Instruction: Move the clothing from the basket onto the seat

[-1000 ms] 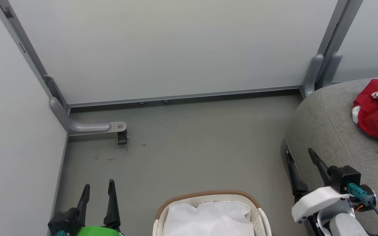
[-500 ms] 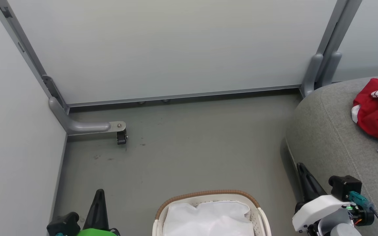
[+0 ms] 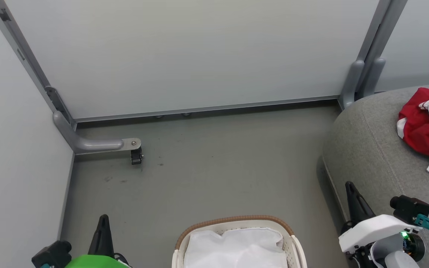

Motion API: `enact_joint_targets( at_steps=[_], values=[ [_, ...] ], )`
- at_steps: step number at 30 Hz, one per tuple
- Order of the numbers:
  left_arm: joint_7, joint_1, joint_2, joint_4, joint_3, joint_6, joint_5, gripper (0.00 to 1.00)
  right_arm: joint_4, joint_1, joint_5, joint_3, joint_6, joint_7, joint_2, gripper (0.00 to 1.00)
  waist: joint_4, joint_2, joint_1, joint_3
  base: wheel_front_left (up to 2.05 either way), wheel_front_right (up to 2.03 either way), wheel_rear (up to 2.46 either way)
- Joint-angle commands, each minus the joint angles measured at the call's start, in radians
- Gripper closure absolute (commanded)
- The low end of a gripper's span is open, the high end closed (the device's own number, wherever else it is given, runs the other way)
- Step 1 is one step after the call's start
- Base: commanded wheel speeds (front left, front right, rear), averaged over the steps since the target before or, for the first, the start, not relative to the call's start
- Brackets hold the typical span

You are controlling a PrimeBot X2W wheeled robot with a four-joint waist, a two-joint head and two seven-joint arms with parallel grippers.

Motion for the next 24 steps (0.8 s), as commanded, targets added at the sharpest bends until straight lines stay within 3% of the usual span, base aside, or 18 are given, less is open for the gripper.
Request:
enact_joint_targets(
  at_steps=[1,24],
  values=[
    [0.008,-0.039,0.003,-0.016,0.011,-0.006,-0.041,1.0,-0.022,-0.01,0.044,-0.007,0.0,0.01,-0.006,1.0,-0.001,0.0,0.0,0.0,0.0,0.0,0.0],
    [0.093,-0.079,0.005,-0.031,0.066,-0.027,-0.327,1.0,-0.058,-0.008,0.369,-0.038,0.0,0.094,-0.008,1.0,-0.012,0.0,0.0,0.002,0.0,0.0,0.0]
  ],
)
